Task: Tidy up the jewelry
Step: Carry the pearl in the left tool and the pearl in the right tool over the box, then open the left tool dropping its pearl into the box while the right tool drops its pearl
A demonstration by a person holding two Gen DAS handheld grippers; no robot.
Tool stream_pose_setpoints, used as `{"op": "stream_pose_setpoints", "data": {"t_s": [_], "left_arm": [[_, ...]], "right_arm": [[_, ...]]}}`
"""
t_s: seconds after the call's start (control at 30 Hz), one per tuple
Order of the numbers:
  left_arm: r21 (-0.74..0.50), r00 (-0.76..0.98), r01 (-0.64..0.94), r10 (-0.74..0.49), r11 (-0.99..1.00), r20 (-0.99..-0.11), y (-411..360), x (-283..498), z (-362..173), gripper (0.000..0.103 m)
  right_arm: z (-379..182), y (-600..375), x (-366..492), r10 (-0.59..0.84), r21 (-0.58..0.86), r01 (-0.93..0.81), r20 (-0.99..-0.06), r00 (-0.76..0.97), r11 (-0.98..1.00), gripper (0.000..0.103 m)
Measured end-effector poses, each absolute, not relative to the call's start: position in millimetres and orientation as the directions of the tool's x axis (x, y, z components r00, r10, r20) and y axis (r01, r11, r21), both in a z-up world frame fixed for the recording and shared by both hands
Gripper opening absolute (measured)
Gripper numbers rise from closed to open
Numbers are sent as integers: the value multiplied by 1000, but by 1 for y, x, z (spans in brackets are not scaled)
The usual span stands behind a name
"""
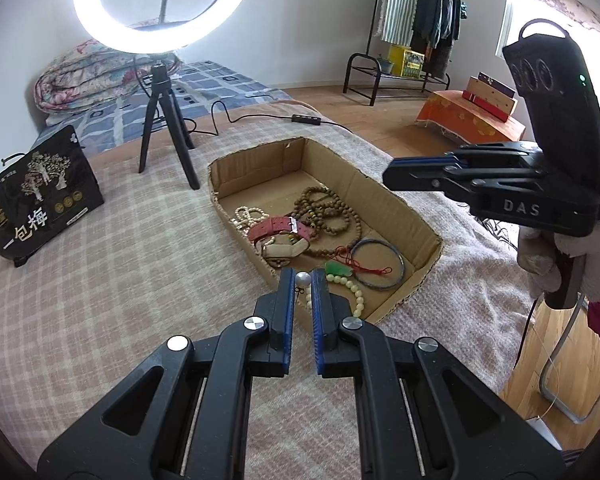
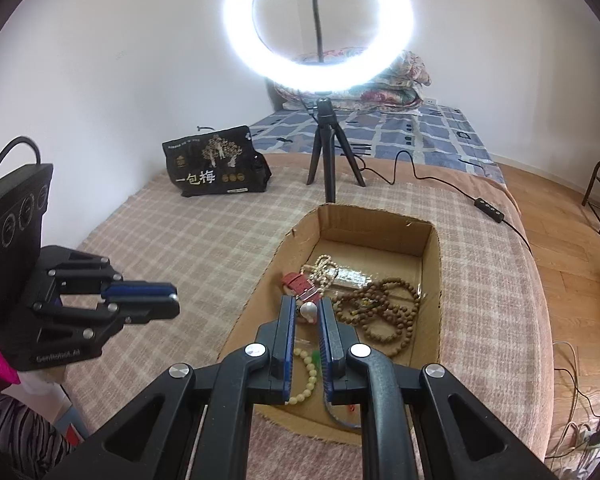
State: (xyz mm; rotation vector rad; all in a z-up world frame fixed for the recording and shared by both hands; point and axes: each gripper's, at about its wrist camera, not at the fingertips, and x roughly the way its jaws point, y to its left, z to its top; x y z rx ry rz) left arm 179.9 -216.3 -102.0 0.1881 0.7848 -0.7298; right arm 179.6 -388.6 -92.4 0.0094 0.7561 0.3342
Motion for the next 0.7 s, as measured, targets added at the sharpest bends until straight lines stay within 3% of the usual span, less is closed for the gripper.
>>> {"op": "stream_pose_setpoints", "data": {"t_s": [0.7], "left_arm": [[-95, 461, 691, -538, 717, -706, -254, 201, -116, 6]], "right_arm": [[-111, -414, 240, 291, 165, -247, -680, 673, 955, 9]]}}
